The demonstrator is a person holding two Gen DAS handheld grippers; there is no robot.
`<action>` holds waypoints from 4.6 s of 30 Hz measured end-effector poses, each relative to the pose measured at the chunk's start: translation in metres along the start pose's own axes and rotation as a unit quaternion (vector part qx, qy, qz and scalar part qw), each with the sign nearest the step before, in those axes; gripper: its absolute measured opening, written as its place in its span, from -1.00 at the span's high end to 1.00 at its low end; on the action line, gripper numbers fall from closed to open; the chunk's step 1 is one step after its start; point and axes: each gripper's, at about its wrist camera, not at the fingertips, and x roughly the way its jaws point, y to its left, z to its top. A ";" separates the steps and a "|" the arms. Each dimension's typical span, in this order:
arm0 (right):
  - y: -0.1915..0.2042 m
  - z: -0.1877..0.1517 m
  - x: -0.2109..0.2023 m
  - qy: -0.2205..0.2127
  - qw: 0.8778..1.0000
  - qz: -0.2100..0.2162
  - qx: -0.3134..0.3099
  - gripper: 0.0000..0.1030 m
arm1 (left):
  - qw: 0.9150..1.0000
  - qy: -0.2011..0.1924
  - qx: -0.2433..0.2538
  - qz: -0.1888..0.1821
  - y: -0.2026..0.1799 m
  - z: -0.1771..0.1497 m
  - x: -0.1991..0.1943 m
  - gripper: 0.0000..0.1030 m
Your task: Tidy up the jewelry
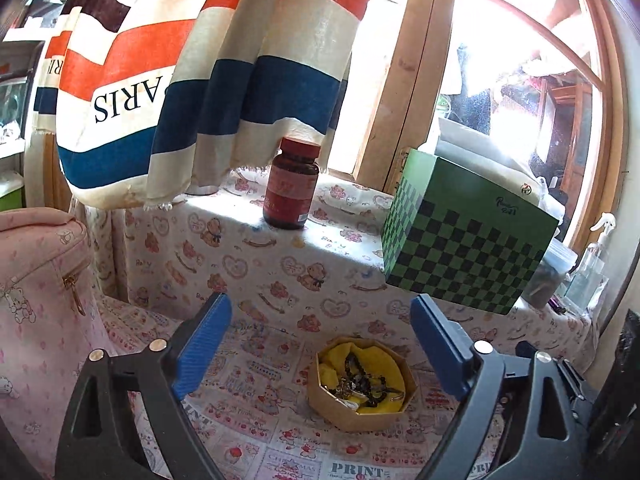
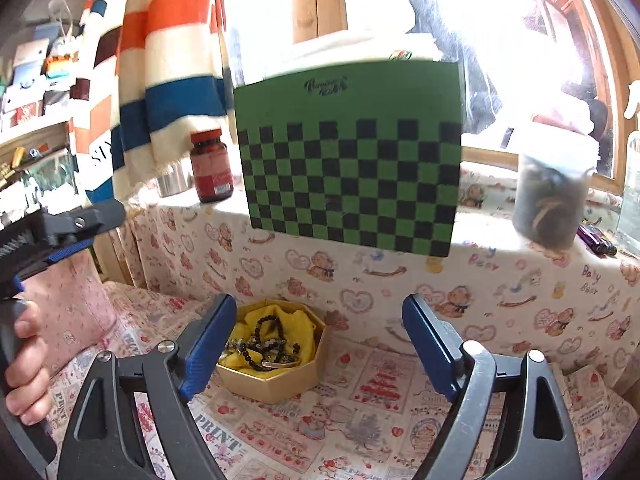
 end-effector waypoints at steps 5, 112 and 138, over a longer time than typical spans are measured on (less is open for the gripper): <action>-0.021 -0.009 -0.015 -0.041 0.999 -0.005 0.027 -0.73 | 0.999 -0.005 0.039 0.023 -0.010 -0.014 0.016 -0.90; -0.043 -0.036 0.024 0.021 0.997 -0.070 0.005 -0.99 | 0.990 -0.042 0.121 0.063 -0.024 -0.066 0.044 -0.99; -0.043 -0.037 0.026 0.023 0.997 -0.071 0.004 -0.99 | 0.990 -0.041 0.122 0.063 -0.024 -0.066 0.044 -0.99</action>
